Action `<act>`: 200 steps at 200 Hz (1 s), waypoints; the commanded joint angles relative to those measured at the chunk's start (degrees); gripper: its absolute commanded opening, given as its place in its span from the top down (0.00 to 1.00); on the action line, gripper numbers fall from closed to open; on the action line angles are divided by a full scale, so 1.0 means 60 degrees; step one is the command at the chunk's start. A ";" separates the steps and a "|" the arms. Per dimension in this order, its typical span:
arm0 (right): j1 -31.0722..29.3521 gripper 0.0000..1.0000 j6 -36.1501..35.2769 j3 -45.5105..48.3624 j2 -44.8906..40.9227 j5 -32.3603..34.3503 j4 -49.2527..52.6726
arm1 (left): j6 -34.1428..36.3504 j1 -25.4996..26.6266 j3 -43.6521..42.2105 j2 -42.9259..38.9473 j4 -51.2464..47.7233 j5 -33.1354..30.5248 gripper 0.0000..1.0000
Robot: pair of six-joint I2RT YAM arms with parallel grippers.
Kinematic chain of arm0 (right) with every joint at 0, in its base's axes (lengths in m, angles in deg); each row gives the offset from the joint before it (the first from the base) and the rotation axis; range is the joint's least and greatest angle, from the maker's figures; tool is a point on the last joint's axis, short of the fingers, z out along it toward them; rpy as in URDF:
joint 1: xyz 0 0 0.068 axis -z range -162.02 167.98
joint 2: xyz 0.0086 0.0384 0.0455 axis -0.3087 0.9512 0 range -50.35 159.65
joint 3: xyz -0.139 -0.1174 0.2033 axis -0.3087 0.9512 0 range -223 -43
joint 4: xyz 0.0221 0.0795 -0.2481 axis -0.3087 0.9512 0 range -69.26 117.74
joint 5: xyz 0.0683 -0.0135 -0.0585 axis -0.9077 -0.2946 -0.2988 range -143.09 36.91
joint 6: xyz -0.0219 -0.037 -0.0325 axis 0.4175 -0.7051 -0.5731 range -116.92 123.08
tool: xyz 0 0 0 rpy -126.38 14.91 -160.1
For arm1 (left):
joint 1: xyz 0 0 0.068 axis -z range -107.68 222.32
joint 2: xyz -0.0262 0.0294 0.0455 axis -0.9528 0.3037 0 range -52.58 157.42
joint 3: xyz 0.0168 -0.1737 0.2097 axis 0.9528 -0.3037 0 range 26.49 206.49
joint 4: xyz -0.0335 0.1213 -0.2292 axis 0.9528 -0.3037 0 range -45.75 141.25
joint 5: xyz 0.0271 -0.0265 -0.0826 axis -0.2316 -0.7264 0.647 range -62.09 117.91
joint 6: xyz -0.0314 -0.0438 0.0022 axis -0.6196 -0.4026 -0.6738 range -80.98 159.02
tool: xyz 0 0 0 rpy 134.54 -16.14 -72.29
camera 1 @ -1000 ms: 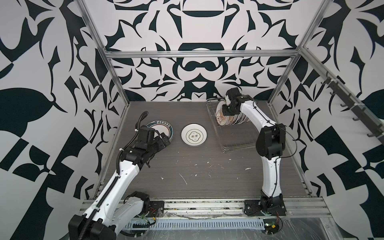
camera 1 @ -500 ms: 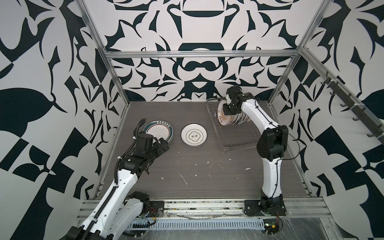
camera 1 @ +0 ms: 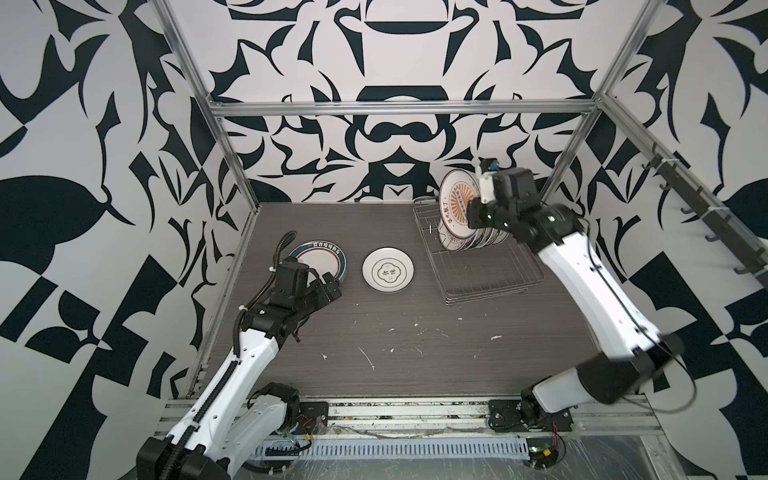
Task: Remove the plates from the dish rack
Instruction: 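Lift the orange-sunburst plate out of the rack with the right gripper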
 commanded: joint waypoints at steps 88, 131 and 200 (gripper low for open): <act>0.0010 1.00 0.7821 0.7854 -0.3471 -0.2909 -0.8086 | -0.0051 -0.0044 -0.0318 0.0353 0.2389 0.2275 0.01; -0.0209 1.00 1.0117 0.7926 -0.1583 -0.5090 -0.9756 | 0.0259 -0.0034 -0.0153 0.0688 0.2719 0.2737 0.02; -0.1777 1.00 1.0405 0.6420 0.1197 -0.5779 -1.1197 | 0.0293 -0.0112 0.0145 0.1460 0.3164 0.3486 0.06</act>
